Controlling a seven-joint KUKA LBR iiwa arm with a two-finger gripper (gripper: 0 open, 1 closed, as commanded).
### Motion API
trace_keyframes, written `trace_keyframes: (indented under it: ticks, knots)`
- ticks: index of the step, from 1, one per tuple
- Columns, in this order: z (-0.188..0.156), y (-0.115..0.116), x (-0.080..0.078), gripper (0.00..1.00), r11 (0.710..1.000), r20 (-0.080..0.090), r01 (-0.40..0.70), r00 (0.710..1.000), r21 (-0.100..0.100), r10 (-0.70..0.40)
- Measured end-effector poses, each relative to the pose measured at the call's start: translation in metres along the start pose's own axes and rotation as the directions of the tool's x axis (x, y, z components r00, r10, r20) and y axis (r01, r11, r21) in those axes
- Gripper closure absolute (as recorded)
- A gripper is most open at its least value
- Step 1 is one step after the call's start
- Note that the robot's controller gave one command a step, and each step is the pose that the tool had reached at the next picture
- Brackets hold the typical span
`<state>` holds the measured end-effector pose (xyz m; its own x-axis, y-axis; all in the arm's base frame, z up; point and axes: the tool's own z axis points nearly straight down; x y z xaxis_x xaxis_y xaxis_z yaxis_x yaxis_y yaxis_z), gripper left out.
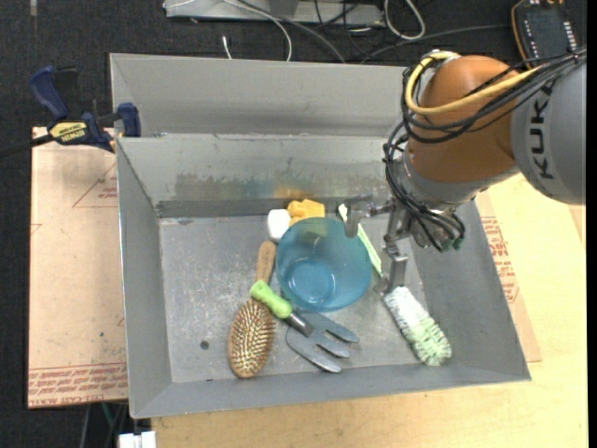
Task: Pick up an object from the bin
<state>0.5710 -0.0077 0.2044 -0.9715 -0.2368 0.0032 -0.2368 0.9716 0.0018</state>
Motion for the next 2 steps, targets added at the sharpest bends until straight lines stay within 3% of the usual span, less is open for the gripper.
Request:
trace_keyframes:
  ticks: [1, 2]
  knots:
    - [0.008, -0.019, 0.022, 0.0, 0.998, 0.001, -0.057, 0.998, 0.001, 0.057]
    - [0.015, -0.01, 0.01, 0.0, 1.0, 0.005, -0.028, 1.0, -0.001, 0.028]
